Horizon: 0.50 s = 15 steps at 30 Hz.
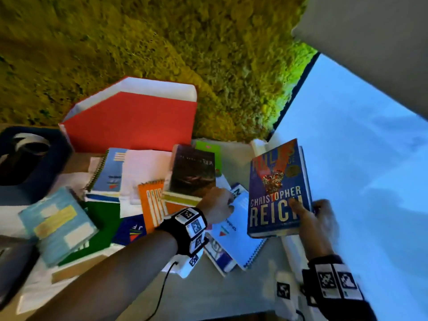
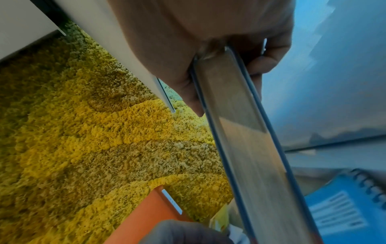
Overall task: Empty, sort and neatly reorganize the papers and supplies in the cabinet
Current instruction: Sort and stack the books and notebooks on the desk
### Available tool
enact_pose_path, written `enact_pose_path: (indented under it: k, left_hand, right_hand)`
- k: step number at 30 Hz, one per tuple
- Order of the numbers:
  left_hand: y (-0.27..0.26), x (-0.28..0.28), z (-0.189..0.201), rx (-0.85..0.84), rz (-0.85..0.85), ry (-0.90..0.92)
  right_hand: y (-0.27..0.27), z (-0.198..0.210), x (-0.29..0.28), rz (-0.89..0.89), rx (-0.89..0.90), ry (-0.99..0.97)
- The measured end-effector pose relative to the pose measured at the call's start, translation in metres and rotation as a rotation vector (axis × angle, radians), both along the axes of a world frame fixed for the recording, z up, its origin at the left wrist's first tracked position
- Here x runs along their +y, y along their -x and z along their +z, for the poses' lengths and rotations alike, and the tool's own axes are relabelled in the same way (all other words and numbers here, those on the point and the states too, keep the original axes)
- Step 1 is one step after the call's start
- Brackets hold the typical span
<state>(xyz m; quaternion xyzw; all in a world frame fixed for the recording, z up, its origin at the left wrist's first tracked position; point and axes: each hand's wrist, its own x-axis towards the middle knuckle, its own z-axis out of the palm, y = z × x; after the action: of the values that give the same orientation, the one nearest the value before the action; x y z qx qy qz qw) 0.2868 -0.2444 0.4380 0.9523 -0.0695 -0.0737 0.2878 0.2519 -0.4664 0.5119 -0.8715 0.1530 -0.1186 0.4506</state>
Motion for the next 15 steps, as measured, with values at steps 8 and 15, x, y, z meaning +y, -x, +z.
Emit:
enact_pose_path:
  k: [8,15]
  left_hand:
    - [-0.008,-0.066,-0.016,0.187,0.083,-0.417]
    - [-0.002,-0.088,-0.035,0.157,0.220,-0.487]
  right_hand:
    - [0.010,-0.012,-0.053,0.024,0.016,0.122]
    - [0.018,-0.007,-0.065,0.056,0.023,0.182]
